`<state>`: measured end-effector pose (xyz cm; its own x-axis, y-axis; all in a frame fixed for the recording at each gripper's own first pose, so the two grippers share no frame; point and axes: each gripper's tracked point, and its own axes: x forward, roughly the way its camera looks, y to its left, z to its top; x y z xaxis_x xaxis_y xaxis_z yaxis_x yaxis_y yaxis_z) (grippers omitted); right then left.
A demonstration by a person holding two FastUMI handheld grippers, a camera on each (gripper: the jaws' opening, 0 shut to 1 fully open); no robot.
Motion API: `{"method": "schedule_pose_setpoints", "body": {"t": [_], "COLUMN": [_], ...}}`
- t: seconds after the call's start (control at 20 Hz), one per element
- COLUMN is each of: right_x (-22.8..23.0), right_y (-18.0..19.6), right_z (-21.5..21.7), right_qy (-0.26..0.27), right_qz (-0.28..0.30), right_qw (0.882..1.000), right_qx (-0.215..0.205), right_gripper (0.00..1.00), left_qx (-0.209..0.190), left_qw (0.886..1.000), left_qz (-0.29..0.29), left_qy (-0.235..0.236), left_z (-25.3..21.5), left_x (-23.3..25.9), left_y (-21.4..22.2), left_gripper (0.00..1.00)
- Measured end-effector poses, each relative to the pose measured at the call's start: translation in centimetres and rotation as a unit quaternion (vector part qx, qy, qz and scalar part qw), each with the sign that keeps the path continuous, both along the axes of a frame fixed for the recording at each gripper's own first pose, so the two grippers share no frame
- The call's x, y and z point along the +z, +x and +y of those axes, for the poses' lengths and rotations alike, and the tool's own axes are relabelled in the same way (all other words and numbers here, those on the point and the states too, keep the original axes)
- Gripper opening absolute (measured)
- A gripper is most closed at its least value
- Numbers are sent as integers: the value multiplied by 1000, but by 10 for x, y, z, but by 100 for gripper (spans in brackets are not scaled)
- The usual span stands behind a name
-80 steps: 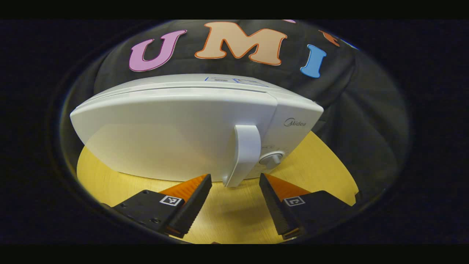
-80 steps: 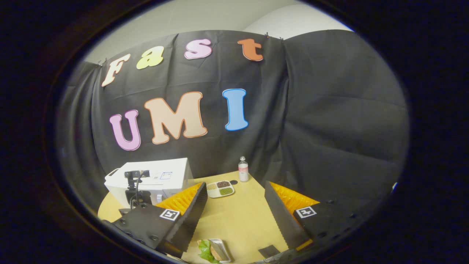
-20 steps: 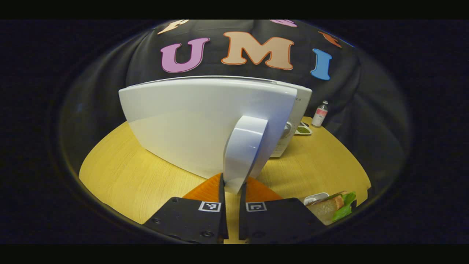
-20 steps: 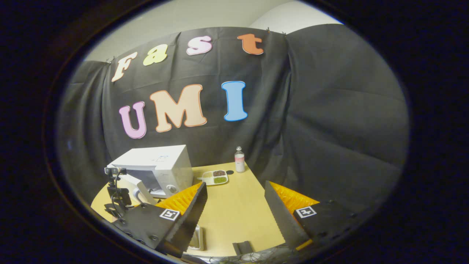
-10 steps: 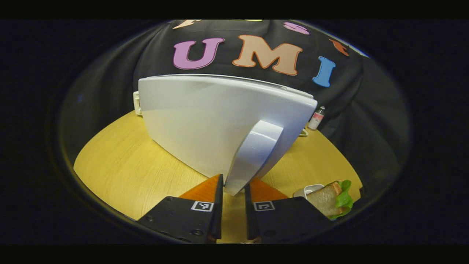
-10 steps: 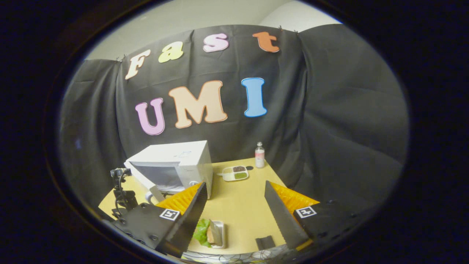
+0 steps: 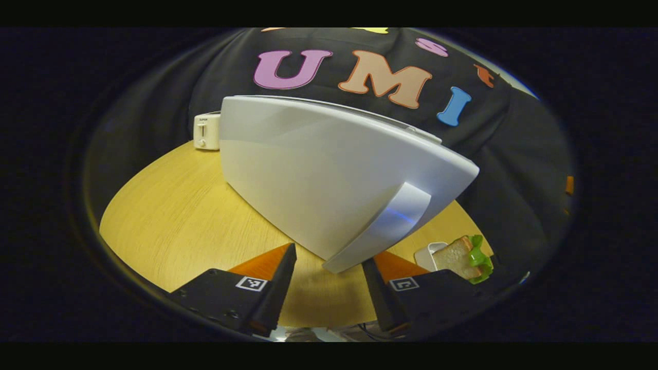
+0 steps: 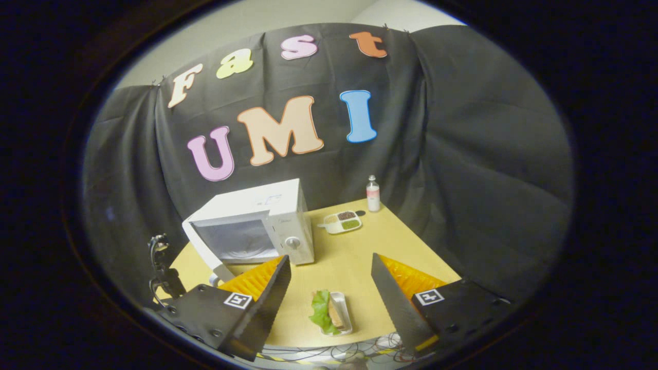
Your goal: Open the microwave oven with the left hand, put the food in, and close the microwave oven.
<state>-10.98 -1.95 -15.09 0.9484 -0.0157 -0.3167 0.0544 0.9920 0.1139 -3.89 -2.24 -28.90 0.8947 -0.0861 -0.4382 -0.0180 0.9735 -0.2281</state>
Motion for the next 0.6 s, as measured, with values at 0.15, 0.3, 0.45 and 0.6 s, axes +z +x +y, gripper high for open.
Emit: {"method": "schedule_pose_setpoints", "body": {"t": [0.15,0.3,0.45,0.6], "right_x": [-10,-18,-26,-33], "right_y": [-10,-23,-36,-48], "right_z": [4,10,13,14], "right_qy": [0,18,37,49], "right_qz": [12,26,37,48], "right_qw": [1000,999,999,998], "right_qx": [-7,-10,-14,-17], "right_gripper": [92,92,92,90], "left_qx": [2,27,48,70], "left_qw": [1000,1000,999,997], "left_qz": [-3,-16,-21,-33], "left_qy": [1,2,-14,-4], "left_z": [15,42,64,93], "left_x": [1,6,10,18], "left_y": [-16,-33,-52,-69], "left_gripper": [78,86,98,98]}}
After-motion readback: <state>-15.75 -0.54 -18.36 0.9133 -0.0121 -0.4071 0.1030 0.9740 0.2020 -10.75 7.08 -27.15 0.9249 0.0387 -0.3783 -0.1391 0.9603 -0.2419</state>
